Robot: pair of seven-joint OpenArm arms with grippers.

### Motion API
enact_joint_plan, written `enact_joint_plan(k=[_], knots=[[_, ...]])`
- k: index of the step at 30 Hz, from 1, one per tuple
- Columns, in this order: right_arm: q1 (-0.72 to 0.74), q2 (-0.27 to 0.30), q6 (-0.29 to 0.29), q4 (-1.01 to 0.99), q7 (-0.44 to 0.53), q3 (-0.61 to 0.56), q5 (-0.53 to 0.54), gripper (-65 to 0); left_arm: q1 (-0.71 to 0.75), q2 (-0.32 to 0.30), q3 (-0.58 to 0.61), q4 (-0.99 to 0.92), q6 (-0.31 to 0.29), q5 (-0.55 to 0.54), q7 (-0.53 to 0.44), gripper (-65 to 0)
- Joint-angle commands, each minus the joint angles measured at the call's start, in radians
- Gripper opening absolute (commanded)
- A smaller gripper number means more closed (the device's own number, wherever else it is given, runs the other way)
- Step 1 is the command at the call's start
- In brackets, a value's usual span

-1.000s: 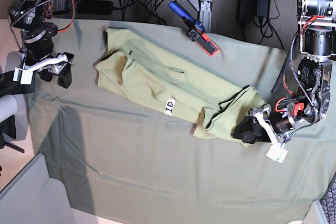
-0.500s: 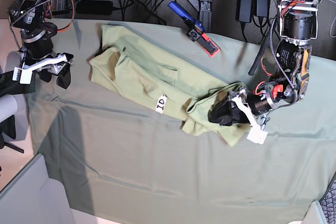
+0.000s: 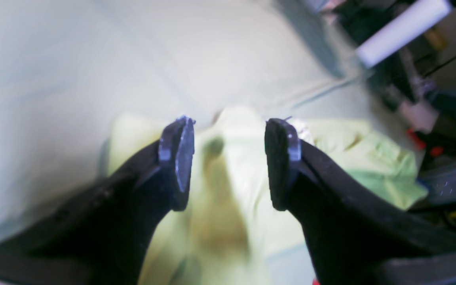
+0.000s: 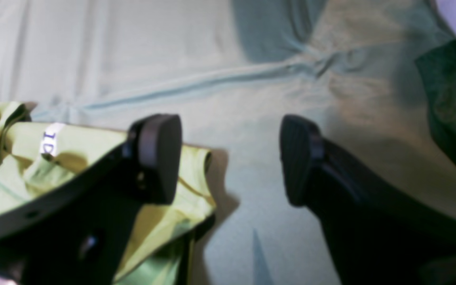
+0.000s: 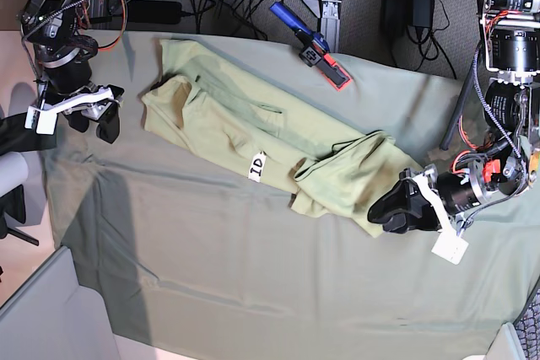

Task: Fold the T-shirt properly
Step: 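Lower the hem end onto the strip and open the left gripper, then press the folded end flat with the left gripper, then lift away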

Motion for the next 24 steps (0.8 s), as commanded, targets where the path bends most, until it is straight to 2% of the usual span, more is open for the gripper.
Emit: enact_joint_plan(k=[1,9,12,15,24], knots=[[0.007,0.017,-0.008,0.016,0.031,0.007,0.011,-26.4,0.001,-0.014,-0.006,0.017,-0.011,-0.031,-0.014,-32.9],[0.007,0.017,-0.008,0.016,0.038,0.006,0.011,-26.4,0.183,-0.026,-0.167,0.017,-0.011,-0.174,-0.005,-32.9],[0.007,0.017,-0.008,0.015,0.038,0.006,0.011,-26.4,0.221,-0.017,-0.202,0.017,-0.011,-0.217,0.035,-32.9],[0.007,0.016,-0.008,0.015,0.038,0.006,0.011,-26.4,0.255,-0.004,-0.196,0.017,-0.011,-0.26,0.056,-32.9],[0.007,0.017,-0.008,0.015,0.038,0.006,-0.006,-26.4,0.303,0.055,-0.133,0.017,-0.011,-0.277,0.056,-32.9]])
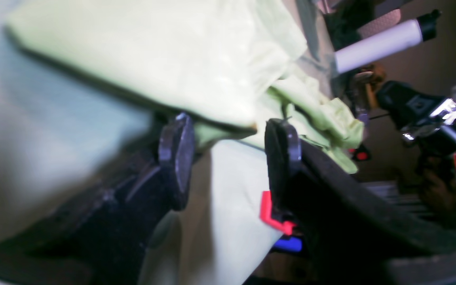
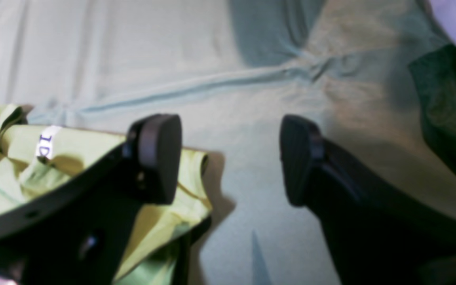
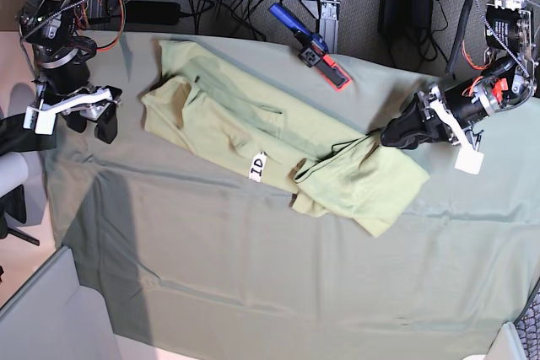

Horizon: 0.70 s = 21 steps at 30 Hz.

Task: Fold the T-shirt properly
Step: 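Press the folded end flat with the left gripper, then lift away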

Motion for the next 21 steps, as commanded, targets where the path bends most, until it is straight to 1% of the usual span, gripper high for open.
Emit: enact_joint_plan(k=[1,6,8,11,13,16,21], knots=[[0.007,0.016,-0.008,0.015,0.027,0.006,0.006,-26.4,-0.006,0.004,0.0,0.017,-0.012,-0.026,-0.013,-32.9],[0.007,0.017,-0.008,0.015,0.027,0.006,0.009,-26.4,-0.011,0.04,0.0,0.017,-0.012,-0.023,-0.023,-33.0],[0.007,0.016,-0.008,0.015,0.027,0.006,0.009,-26.4,-0.011,0.049,0.0,0.017,-0.012,-0.014,-0.024,-34.7],[0.006,0.016,-0.008,0.015,0.026,0.006,0.008,-26.4,-0.012,0.06,0.0,0.017,-0.012,0.007,-0.044,-44.2],[0.007,0.017,-0.008,0.015,0.027,0.006,0.009,-26.4,-0.013,0.07,0.0,0.017,-0.012,0.027,-0.054,-47.4],[0.007,0.016,-0.008,0.015,0.027,0.006,0.009,-26.4,-0.022,0.09,0.0,0.017,-0.012,0.03,-0.057,-47.5],[0.007,0.017,-0.008,0.015,0.026,0.006,0.009,-26.4,-0.06,0.114,0.001,0.017,-0.012,0.069,-0.06,-47.9]])
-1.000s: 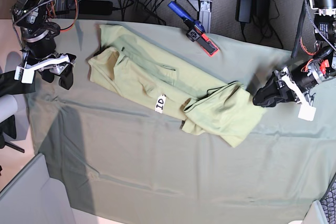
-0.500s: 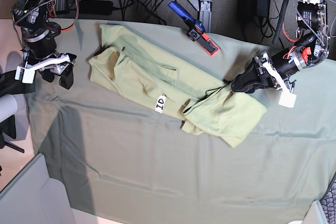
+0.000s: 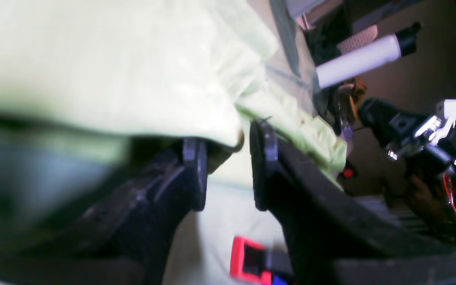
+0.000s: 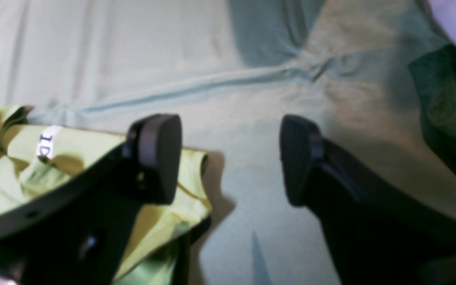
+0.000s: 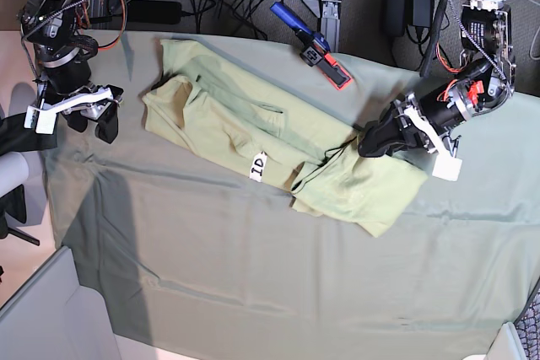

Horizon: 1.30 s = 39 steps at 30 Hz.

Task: Fold the T-shirt properly
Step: 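Press the folded end flat with the left gripper, then lift away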

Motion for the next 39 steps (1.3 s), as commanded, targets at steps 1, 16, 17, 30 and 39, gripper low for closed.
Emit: enact_joint_plan(k=[1,16,17,30,39], knots=[[0.007,0.017,-0.008,0.015,0.026,0.006,0.009,-26.4,-0.014,0.0,0.0,0.017,-0.012,-0.013,-0.017,-50.5],[0.007,0.016,-0.008,0.015,0.027,0.006,0.009,-26.4,-0.016,0.0,0.116,0.017,-0.012,0.058,0.002,-65.0],[0.007,0.016,-0.008,0.015,0.027,0.006,0.009,-26.4,-0.016,0.005,0.132,0.017,-0.012,0.058,0.002,-65.0],[0.007,0.016,-0.008,0.015,0.027,0.006,0.009,-26.4,-0.027,0.007,0.134,0.017,-0.012,0.072,-0.005,-63.0],[0.007,0.017,-0.008,0.015,0.028,0.006,0.009,-26.4,-0.02,-0.061,0.135,0.017,-0.012,0.075,0.014,-31.9]])
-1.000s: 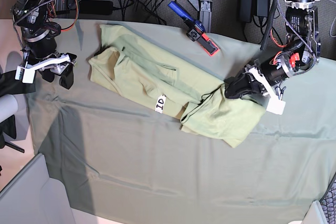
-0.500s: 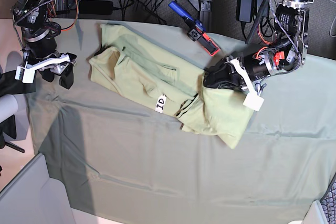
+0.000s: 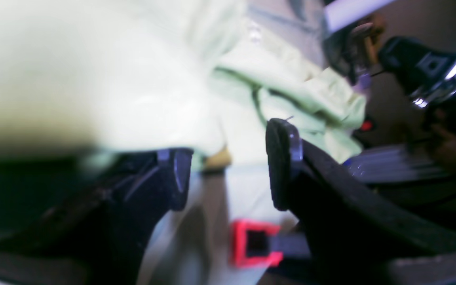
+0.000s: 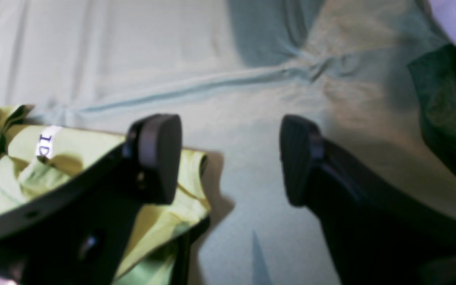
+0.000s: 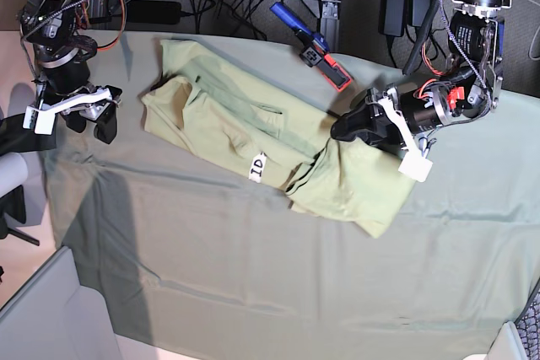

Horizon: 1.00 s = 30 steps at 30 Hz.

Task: Fold the T-shirt properly
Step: 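Press the folded end flat with the left gripper, then lift away, then grasp the folded end with the left gripper and the collar end with the right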

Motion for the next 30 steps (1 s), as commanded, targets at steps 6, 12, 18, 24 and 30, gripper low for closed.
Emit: enact_joint_plan(k=[6,12,18,24,30], knots=[[0.007,0.017,-0.008,0.015,0.031,0.006,0.009,-26.4,0.011,-0.126,-0.036,0.016,-0.012,-0.075,-0.002,-31.9],[0.007,0.016,-0.008,0.015,0.035,0.006,0.009,-26.4,0.023,-0.17,-0.138,0.016,-0.012,-0.102,-0.002,-31.9],[0.007,0.016,-0.008,0.015,0.034,0.006,0.008,-26.4,0.005,-0.171,-0.172,0.019,-0.012,-0.135,-0.021,-44.9],[0.007,0.016,-0.008,0.015,0.034,0.006,0.008,-26.4,-0.108,-0.171,-0.172,0.029,-0.012,-0.092,-0.021,-65.0],[0.007,0.016,-0.008,0.015,0.034,0.006,0.008,-26.4,-0.224,-0.169,-0.14,0.029,-0.012,-0.051,-0.027,-65.0]])
